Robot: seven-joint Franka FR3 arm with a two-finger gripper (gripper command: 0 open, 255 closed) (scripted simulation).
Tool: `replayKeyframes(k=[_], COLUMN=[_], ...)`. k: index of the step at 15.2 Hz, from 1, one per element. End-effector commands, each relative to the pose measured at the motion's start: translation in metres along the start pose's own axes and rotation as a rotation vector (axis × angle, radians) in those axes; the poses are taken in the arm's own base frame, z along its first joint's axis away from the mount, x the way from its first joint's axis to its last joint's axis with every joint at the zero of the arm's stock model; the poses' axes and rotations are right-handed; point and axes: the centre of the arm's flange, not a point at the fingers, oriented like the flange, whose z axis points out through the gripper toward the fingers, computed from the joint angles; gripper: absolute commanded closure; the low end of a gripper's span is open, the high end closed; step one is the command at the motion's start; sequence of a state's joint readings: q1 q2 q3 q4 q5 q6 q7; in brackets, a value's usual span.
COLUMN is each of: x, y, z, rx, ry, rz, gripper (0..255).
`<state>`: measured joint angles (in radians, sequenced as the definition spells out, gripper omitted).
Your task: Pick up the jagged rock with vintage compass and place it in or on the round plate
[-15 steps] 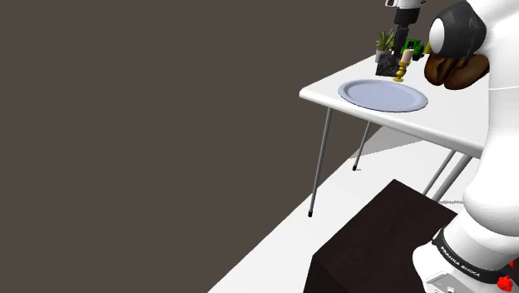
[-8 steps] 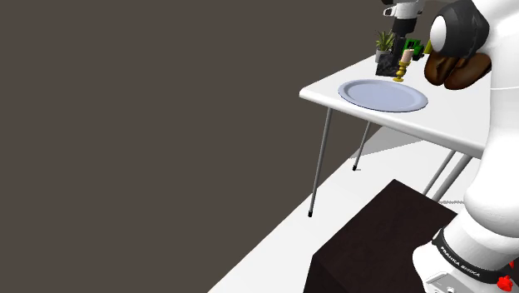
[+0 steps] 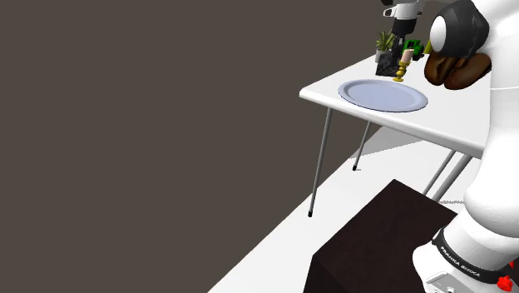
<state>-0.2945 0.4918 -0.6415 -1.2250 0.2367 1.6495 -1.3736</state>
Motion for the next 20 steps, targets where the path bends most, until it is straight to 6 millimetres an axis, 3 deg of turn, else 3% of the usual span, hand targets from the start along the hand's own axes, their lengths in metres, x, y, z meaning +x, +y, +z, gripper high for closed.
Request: replayKeyframes(k=[1,8,20], x=[0.000,0.000,-0.003], y=[0.000,0.000,0.002], z=[0.000,0.000,-0.063], rx=[0.000,0.000,0.000], ry=[0.000,0.000,0.000], rz=[0.000,0.000,0.000], gripper=[255,255,255])
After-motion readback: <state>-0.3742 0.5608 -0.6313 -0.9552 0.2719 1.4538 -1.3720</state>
